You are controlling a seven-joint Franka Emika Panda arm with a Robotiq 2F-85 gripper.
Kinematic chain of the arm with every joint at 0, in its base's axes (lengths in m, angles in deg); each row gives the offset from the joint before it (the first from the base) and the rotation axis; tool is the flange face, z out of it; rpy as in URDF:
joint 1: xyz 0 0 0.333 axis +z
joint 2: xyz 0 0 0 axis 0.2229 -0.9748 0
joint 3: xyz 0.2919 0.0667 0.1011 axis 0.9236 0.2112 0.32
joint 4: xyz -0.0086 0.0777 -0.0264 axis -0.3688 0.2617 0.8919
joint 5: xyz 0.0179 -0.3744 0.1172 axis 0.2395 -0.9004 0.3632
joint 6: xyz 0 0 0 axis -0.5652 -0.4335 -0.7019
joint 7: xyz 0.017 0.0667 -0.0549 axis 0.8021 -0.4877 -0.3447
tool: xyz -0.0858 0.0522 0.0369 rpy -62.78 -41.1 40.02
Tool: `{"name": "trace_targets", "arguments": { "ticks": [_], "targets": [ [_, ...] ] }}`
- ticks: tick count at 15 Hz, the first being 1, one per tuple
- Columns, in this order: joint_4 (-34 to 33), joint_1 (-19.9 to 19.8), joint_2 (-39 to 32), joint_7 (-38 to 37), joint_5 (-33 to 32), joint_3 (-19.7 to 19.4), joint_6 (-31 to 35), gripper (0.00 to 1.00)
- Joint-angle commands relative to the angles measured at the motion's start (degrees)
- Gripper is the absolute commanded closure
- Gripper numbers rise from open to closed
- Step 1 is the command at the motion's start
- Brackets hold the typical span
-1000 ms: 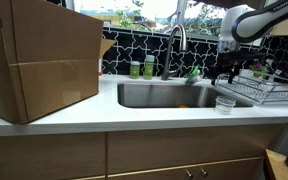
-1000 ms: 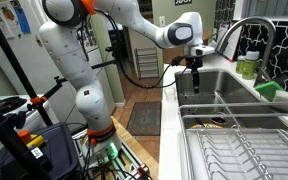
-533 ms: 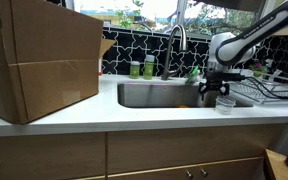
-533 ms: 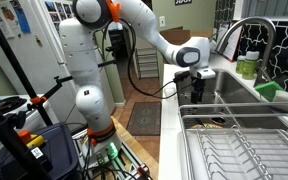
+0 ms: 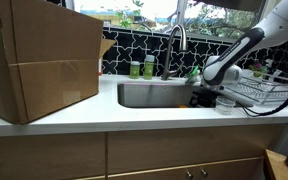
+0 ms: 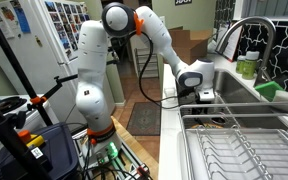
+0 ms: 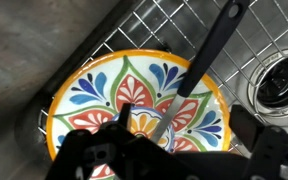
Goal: Put the fork in the utensil holder on the plate rack
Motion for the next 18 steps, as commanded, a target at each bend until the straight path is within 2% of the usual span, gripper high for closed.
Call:
{"name": "trace_targets", "arguments": {
  "ticks": [1,10,15,16,18],
  "targets": [
    [-2.7,-0.1,-5.2,2.0,6.8,0.6,2.5,0.00],
    [-7.9,-0.9,-12.9,4.7,12.1,1.1,2.4,0.01],
    [-10.0,-1.0,-15.0,4.4,13.3,0.5,2.6,0.23],
    [-10.3,-1.1,-15.4,4.5,13.4,0.5,2.6,0.42],
    [-10.8,-1.1,-16.0,4.5,13.6,0.6,2.4,0.43]
  ]
}}
